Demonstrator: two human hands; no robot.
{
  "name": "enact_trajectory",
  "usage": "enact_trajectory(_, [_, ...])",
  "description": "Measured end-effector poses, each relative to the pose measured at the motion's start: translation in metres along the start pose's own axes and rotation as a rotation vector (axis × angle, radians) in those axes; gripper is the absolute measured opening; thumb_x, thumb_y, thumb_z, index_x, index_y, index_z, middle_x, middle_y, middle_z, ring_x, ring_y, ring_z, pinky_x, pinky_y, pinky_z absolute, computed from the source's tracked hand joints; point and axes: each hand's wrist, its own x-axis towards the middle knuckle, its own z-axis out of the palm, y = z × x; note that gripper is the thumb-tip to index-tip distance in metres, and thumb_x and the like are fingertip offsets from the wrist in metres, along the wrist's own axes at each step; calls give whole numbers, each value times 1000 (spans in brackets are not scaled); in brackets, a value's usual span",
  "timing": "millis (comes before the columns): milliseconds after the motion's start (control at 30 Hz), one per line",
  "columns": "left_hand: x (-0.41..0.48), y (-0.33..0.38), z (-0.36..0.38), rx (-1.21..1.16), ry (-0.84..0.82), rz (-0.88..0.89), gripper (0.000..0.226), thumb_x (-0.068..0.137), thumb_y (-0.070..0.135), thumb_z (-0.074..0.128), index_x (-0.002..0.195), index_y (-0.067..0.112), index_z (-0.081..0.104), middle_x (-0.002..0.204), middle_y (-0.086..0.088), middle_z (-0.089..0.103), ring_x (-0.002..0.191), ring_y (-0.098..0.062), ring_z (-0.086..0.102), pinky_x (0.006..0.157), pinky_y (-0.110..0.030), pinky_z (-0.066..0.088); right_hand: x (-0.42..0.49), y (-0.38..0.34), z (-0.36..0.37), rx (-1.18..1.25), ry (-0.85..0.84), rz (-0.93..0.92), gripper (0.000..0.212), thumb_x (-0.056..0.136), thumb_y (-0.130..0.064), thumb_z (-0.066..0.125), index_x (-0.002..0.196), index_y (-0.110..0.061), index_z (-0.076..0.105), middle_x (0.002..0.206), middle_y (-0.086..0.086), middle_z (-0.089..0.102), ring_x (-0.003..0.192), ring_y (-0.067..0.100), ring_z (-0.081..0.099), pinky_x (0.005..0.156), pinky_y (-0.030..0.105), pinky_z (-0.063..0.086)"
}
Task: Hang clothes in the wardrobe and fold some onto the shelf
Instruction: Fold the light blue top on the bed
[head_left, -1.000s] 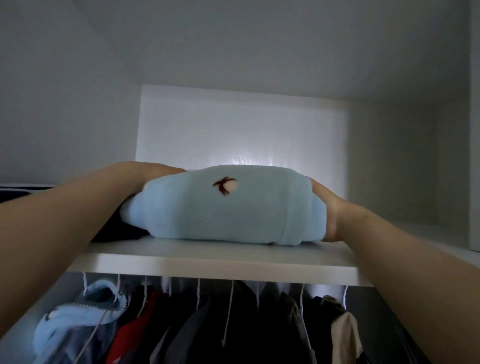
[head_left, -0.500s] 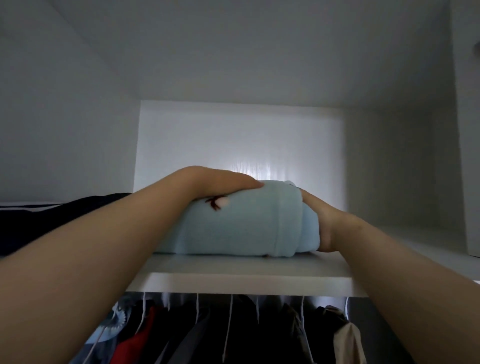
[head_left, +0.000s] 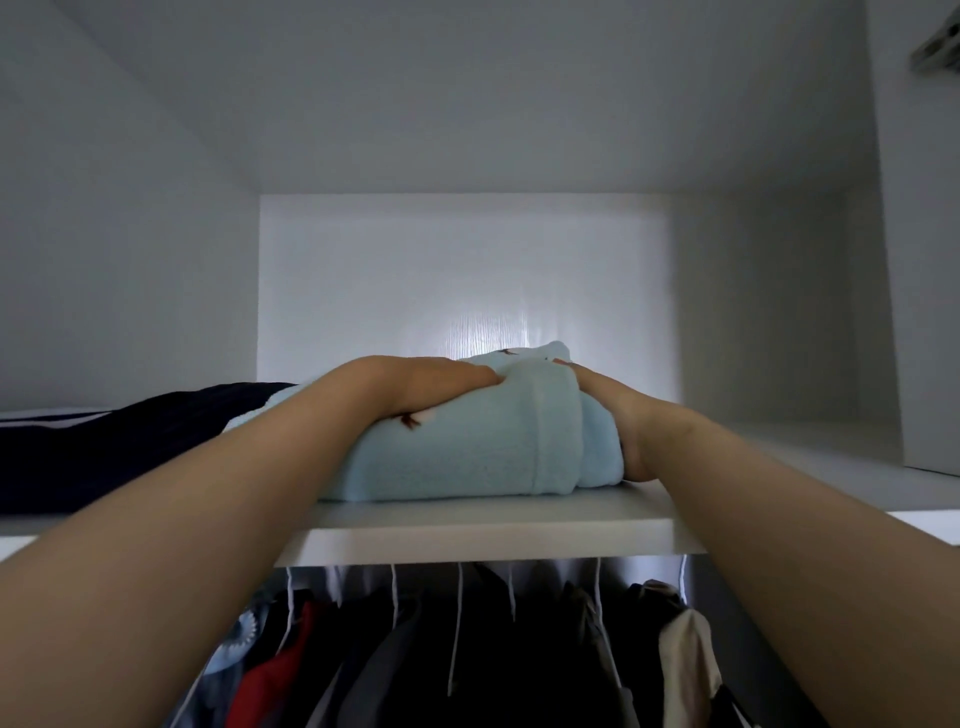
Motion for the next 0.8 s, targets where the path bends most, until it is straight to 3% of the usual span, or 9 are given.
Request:
enact_trajectory(100, [-8, 5, 3, -1, 36, 23, 31, 88, 61, 30, 82, 41, 53, 91, 17, 56, 82, -3, 56, 58, -23, 39, -3, -2, 5, 12, 33, -65, 42, 89, -54, 47, 114, -23, 61, 100, 7, 70, 88, 20, 65, 79, 30, 49])
enact_trajectory(200, [-16, 8, 4, 16, 98, 39, 30, 91, 59, 29, 101, 41, 51, 100, 14, 50, 87, -7, 50, 52, -22, 37, -7, -7, 14, -156, 158, -156, 42, 94, -45, 46, 126, -18, 53, 123, 12, 60, 110, 25, 57, 96, 32, 42])
enact_trajectory(267, [-22, 10, 3, 2, 145, 54, 37, 92, 58, 31, 114, 38, 53, 108, 11, 49, 92, -10, 48, 49, -20, 39, -12, -4, 14, -272, 306, -198, 44, 92, -48, 46, 117, -12, 53, 115, 9, 60, 103, 25, 57, 86, 32, 45])
enact_trajectory(367, [-30, 12, 3, -65, 239, 69, 34, 92, 54, 38, 108, 32, 60, 104, 8, 57, 88, -11, 54, 52, -21, 43, -22, 3, 5, -356, 518, -359, 30, 90, -44, 45, 90, -14, 48, 88, 1, 53, 69, 10, 48, 55, 26, 34])
enact_trajectory(467, [-39, 14, 7, -122, 369, 98, 25, 90, 50, 45, 100, 34, 62, 100, 11, 59, 88, -14, 56, 61, -23, 42, -30, 6, 4, -316, 545, -470, 20, 90, -37, 48, 76, -22, 44, 79, -8, 49, 67, 5, 44, 54, 24, 32])
enact_trajectory(567, [-50, 15, 15, -165, 498, 155, 20, 89, 47, 48, 92, 33, 61, 93, 17, 58, 87, -5, 51, 66, -19, 36, -42, 9, 10, -329, 513, -515, 10, 89, -33, 50, 88, -26, 44, 80, -15, 49, 71, 0, 45, 56, 22, 35])
enact_trajectory(667, [-64, 19, 27, -242, 660, 204, 18, 89, 45, 49, 86, 31, 60, 81, 22, 54, 76, 6, 47, 61, -13, 32, -58, 14, 14, -416, 551, -611, 16, 89, -29, 51, 103, -29, 44, 82, -17, 49, 72, -1, 46, 59, 24, 36])
enact_trajectory(800, [-95, 27, 44, -411, 770, 311, 11, 88, 42, 51, 84, 35, 58, 80, 23, 56, 77, 8, 49, 63, -12, 34, -95, 15, 29, -389, 612, -668, 20, 89, -29, 52, 109, -27, 50, 92, -14, 52, 73, 1, 50, 60, 22, 37])
